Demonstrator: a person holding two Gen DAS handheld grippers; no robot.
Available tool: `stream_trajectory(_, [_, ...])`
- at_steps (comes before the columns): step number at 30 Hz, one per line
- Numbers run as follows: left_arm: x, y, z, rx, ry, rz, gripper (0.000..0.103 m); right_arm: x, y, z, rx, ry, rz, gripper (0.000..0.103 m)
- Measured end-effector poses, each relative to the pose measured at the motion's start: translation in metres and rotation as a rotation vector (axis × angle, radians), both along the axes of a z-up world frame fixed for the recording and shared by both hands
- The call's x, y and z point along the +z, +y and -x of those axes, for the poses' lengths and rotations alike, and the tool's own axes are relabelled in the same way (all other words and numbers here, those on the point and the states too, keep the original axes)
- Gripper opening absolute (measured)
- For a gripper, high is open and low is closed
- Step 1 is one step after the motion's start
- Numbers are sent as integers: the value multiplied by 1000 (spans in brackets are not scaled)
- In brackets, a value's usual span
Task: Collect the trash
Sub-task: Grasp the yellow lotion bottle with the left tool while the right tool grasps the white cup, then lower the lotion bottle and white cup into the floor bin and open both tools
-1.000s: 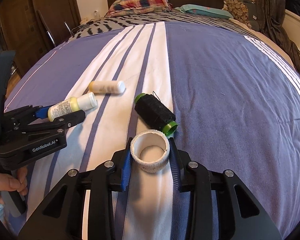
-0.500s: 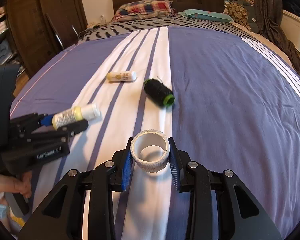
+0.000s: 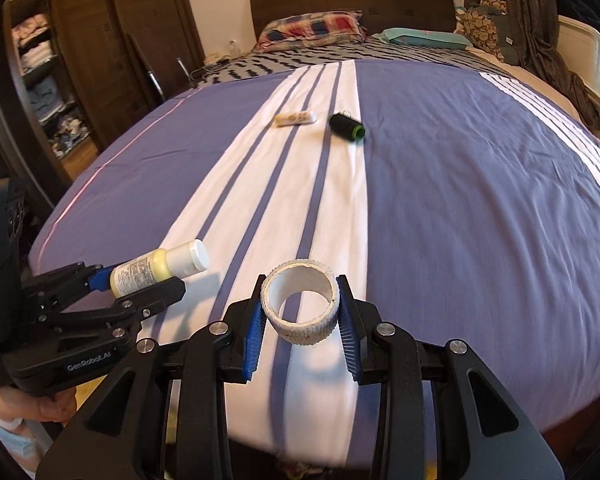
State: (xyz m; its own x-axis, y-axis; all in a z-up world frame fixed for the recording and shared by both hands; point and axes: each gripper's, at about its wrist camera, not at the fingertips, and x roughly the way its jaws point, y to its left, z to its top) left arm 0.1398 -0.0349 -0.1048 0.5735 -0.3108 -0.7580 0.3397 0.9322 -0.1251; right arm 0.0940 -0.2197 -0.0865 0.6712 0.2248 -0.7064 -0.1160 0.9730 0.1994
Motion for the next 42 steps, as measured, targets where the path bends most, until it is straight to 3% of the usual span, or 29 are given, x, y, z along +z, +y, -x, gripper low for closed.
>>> stream_trajectory(7, [-12,9,82,-4,1,17,52,-15,1,67,15,13,-28,34])
stream_trajectory(14, [-55,10,132,-21,97,-8,52,-43,12,106,43,76,-21,34])
stream_trajectory(30, [-171,4,136,-13,391,-93,52,-153,39,106,76,355,7,34])
stream_trajectory(34, [-185,3,131,-14,439,-84,52,-169,40,101,73,407,-5,34])
stream_trajectory(42, [-194,3,128,-21,487,-57,52,-174,38,93,66,423,-22,36])
